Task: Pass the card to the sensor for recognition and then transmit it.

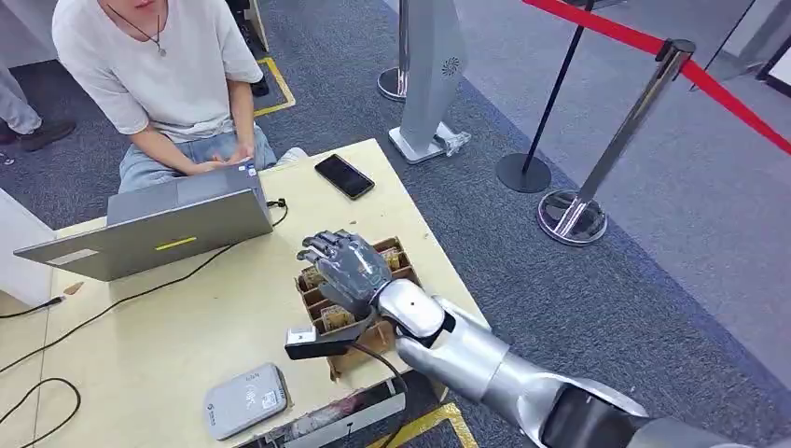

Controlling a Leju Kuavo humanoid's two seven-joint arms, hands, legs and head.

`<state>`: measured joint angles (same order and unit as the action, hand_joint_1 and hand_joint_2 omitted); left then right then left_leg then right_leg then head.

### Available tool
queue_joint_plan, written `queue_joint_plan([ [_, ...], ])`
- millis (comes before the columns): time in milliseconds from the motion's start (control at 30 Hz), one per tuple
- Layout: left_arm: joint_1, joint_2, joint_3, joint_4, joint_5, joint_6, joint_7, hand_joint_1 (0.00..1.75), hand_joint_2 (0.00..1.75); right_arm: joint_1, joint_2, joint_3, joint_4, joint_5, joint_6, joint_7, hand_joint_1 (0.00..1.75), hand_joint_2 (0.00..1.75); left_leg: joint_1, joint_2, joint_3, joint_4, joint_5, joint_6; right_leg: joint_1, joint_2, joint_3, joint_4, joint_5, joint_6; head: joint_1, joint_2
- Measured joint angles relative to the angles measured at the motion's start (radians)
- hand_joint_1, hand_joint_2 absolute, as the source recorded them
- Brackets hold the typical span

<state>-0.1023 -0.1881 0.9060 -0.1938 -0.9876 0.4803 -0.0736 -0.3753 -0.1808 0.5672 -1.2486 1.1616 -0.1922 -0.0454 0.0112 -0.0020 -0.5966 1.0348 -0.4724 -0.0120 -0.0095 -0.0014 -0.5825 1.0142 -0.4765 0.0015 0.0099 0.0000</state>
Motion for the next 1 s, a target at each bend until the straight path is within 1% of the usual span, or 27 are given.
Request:
queue_joint_plan([
  [133, 0.0, 0.0, 0.0, 0.0, 0.0, 0.0, 0.0, 0.0, 0.0, -0.02, 0.0, 0.005, 0.017, -0.019, 0.006, -0.013, 0.73, 1.75, 0.0, 0.0, 0.0, 0.0, 0.0, 0.0, 0.0, 0.0, 0.0, 0.0, 0.0, 0.0, 0.0, 0.0],
  [300, -0.001, 0.0, 0.0, 0.0, 0.0, 0.0, 0.0, 0.0, 0.0, -0.046, 0.0, 0.011, 0.043, -0.034, 0.006, -0.023, 0.72, 1.75, 0.0, 0.0, 0.0, 0.0, 0.0, 0.0, 0.0, 0.0, 0.0, 0.0, 0.0, 0.0, 0.0, 0.0],
  [333, -0.001, 0.0, 0.0, 0.0, 0.0, 0.0, 0.0, 0.0, 0.0, -0.05, 0.0, 0.013, 0.048, -0.034, 0.006, -0.024, 0.75, 1.75, 0.0, 0.0, 0.0, 0.0, 0.0, 0.0, 0.0, 0.0, 0.0, 0.0, 0.0, 0.0, 0.0, 0.0],
  [467, -0.001, 0.0, 0.0, 0.0, 0.0, 0.0, 0.0, 0.0, 0.0, -0.064, 0.0, 0.018, 0.066, -0.034, 0.007, -0.026, 0.73, 1.75, 0.0, 0.0, 0.0, 0.0, 0.0, 0.0, 0.0, 0.0, 0.0, 0.0, 0.0, 0.0, 0.0, 0.0],
  [500, -0.002, 0.0, 0.0, 0.0, 0.0, 0.0, 0.0, 0.0, 0.0, -0.068, 0.0, 0.02, 0.072, -0.034, 0.007, -0.026, 0.77, 1.75, 0.0, 0.0, 0.0, 0.0, 0.0, 0.0, 0.0, 0.0, 0.0, 0.0, 0.0, 0.0, 0.0, 0.0],
  [700, -0.002, 0.0, 0.0, 0.0, 0.0, -0.002, 0.0, 0.0, 0.0, -0.082, 0.0, 0.03, 0.109, -0.034, 0.014, -0.028, 0.73, 1.75, 0.0, 0.0, 0.0, 0.0, 0.0, 0.0, 0.0, 0.0, 0.0, 0.0, 0.0, 0.0, 0.0, 0.0],
  [1000, -0.003, 0.0, 0.0, 0.0, 0.0, -0.001, 0.0, 0.0, 0.0, -0.103, 0.0, 0.042, 0.147, -0.035, 0.013, -0.032, 0.73, 1.75, 0.0, 0.0, 0.0, 0.0, 0.0, 0.0, 0.0, 0.0, 0.0, 0.0, 0.0, 0.0, 0.0, 0.0],
])
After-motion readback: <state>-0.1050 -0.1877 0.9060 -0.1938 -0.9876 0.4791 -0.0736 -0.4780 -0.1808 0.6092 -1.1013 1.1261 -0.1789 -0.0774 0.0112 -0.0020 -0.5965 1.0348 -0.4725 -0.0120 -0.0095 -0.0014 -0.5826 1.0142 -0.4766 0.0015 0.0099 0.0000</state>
